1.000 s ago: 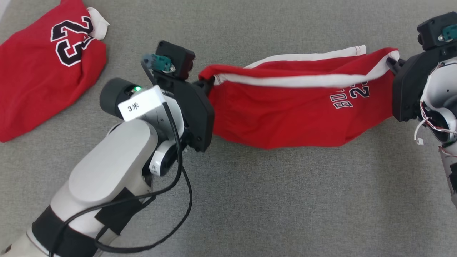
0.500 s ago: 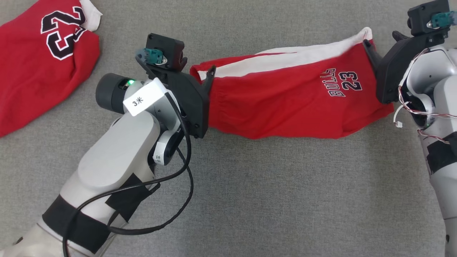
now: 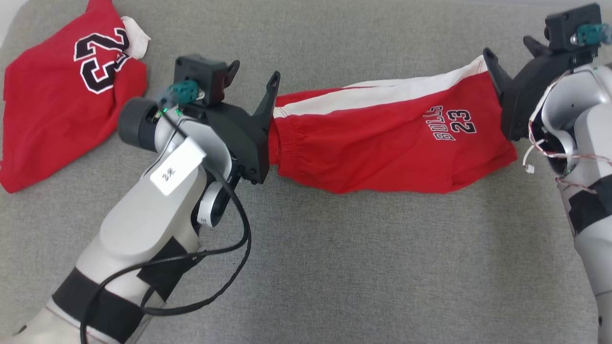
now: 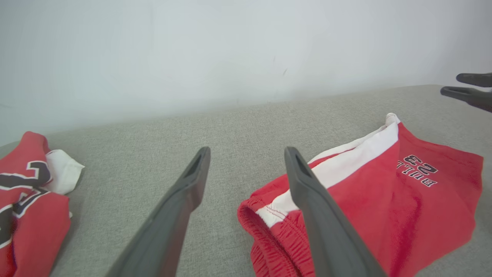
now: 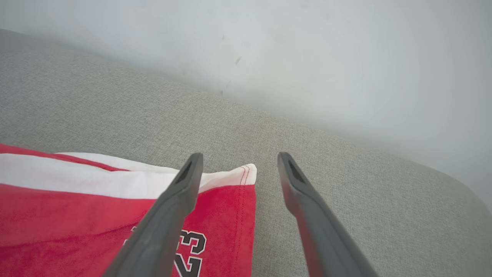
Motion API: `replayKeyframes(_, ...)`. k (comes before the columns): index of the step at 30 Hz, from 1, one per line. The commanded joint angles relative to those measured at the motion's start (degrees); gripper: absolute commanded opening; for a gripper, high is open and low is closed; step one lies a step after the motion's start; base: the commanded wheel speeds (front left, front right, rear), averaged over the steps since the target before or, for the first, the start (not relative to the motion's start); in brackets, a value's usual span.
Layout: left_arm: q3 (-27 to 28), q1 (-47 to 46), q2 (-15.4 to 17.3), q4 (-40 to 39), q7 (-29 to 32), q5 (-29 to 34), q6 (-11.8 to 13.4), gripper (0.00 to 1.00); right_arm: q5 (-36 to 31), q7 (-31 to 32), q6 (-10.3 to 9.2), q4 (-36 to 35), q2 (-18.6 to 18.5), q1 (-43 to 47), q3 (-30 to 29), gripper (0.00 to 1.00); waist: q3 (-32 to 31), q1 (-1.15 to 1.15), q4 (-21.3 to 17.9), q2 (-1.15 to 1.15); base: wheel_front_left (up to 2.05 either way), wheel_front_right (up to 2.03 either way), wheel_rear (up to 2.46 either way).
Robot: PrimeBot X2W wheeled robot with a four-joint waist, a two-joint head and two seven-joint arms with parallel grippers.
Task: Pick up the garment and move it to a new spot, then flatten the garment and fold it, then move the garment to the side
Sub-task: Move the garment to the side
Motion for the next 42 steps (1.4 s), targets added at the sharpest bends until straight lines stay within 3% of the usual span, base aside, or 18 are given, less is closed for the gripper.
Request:
replayKeyframes(1, 0.26, 1.35, 0.6, -0.39, -1.61, 0.39, -0.13, 1.0, 0.61, -0.72, -0.02, -0.21, -0.44, 1.47, -0.09, 1.0, -1.22, 0.0, -0.26, 0.0, 0.0, 0.0, 0.0)
replayKeyframes(12, 3.57, 12.7, 4.1, -7.89, -16.04, -0.95, 2.5, 1.0, 1.07, -6.83, -0.02, -3.11, 1.32, 10.04, -3.89, 1.0, -6.21, 0.0, -1.02, 0.0, 0.0, 0.0, 0.0)
replayKeyframes(17, 8.28, 19.63, 4.02, -13.42, -20.17, -2.74, 3.96, 1.0, 0.87, -8.38, -0.02, -3.21, 2.25, 13.52, -5.51, 1.0, -8.26, 0.0, -0.79, 0.0, 0.0, 0.0, 0.0)
replayKeyframes(20, 12.75, 23.95, 3.46, -17.44, -20.51, -2.84, 3.49, 1.0, 0.62, -8.91, -0.02, -2.91, 2.71, 15.06, -6.15, 1.0, -9.06, 0.0, -0.82, 0.0, 0.0, 0.0, 0.0)
replayKeyframes(23, 17.32, 29.48, 3.13, -21.25, -20.51, -1.79, 1.15, 1.0, 0.6, -8.89, -0.02, -2.4, 3.23, 16.07, -6.57, 1.0, -9.53, 0.0, -0.94, 0.0, 0.0, 0.0, 0.0)
replayKeyframes(30, 20.68, 37.79, 3.09, -23.94, -20.54, 1.96, -3.95, 1.0, 0.26, -8.34, -0.02, -0.55, 3.46, 17.49, -7.81, 1.0, -10.28, 0.0, -0.82, 0.0, 0.0, 0.0, 0.0)
replayKeyframes(42, 26.02, 48.59, 0.83, -26.4, -20.55, 10.63, -10.11, 1.0, -1.4, -8.18, -0.02, 5.58, 4.28, 18.47, -11.81, 1.0, -10.96, 0.0, 0.42, 0.0, 0.0, 0.0, 0.0)
